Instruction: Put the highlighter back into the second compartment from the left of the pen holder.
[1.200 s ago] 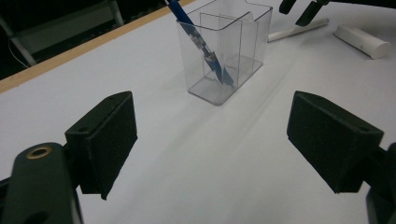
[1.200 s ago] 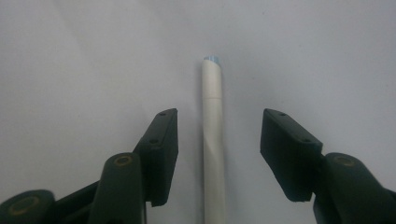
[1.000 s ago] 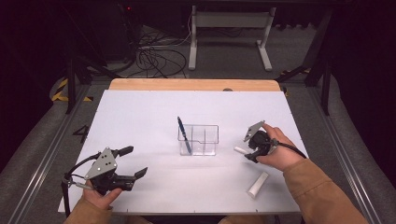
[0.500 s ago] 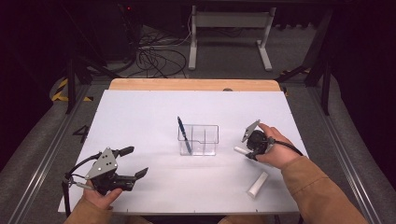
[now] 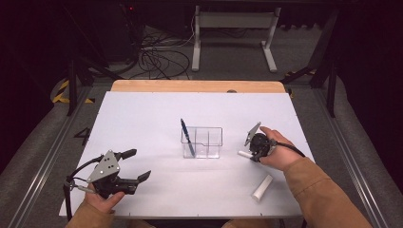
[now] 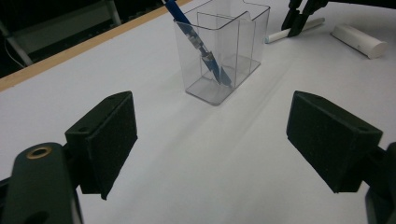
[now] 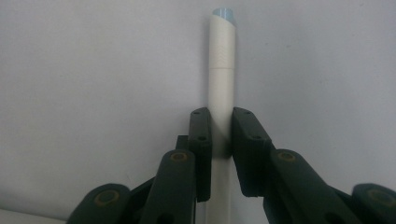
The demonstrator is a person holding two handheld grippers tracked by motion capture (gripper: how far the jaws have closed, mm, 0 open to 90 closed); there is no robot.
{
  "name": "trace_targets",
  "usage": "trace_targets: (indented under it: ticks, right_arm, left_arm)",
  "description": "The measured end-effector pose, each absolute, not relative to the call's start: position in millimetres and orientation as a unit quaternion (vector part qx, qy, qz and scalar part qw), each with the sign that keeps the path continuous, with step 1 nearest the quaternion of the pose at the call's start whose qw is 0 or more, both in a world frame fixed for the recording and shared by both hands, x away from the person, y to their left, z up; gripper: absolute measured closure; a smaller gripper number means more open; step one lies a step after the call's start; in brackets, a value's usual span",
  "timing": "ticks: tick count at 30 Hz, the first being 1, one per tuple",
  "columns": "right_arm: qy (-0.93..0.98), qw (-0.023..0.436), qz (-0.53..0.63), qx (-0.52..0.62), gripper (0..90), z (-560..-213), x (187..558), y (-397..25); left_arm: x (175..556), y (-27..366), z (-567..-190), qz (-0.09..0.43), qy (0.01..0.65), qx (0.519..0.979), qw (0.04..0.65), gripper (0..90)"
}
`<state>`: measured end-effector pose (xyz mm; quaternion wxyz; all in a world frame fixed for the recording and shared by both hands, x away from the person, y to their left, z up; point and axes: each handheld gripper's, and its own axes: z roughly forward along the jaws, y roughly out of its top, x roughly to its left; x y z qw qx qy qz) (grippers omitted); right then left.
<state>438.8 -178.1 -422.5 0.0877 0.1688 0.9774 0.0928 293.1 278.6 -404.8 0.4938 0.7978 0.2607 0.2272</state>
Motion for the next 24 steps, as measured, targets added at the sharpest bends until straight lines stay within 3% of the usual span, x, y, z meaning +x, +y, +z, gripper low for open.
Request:
trace_targets:
  ticks: [24]
  right_arm:
    - [0.975, 0.095, 0.090, 0.178, 79.0, -422.9, 436.8, -176.7]
  left_arm:
    - [292.3, 278.6, -404.2, 0.229, 0.260, 0.799, 0.492, 17.0]
